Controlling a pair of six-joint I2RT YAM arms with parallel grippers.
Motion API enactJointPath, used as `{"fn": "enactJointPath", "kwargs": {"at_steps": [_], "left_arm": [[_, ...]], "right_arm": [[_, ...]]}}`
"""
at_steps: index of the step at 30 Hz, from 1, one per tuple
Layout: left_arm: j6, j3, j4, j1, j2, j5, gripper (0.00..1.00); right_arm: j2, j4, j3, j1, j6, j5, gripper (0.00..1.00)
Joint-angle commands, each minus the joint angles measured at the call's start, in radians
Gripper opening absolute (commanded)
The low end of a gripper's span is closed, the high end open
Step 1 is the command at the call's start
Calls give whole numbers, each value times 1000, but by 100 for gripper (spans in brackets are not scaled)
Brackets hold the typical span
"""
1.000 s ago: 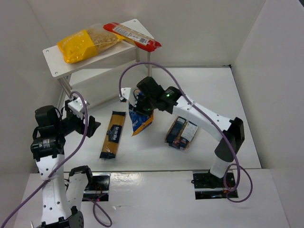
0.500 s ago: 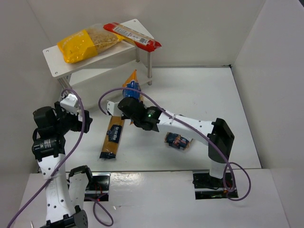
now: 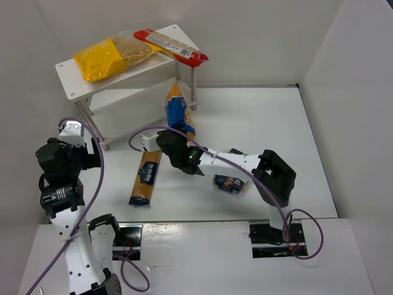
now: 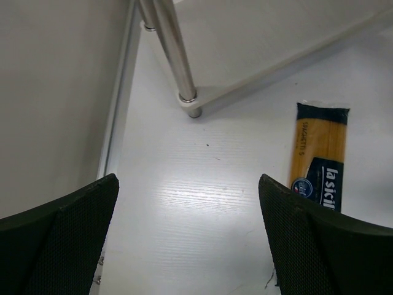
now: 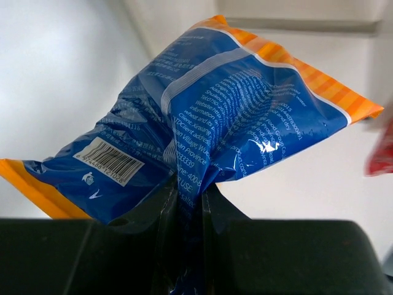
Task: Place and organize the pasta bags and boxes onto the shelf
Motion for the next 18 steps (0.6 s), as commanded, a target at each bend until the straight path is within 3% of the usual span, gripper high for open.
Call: {"fn": "enactJointPath", "kwargs": {"at_steps": [1,6,18], "left_arm": [[-55,-3,66,8,-14,-90,100],[-90,-14,100,8,-14,-172,100],[-90,-32,109,8,-14,-152,100]], "right_arm": [[-7,403,-4,-14,-227,119,0],[46,548,-13,-37,-357,96,0],[193,920,-33,-67,-616,26,0]]}}
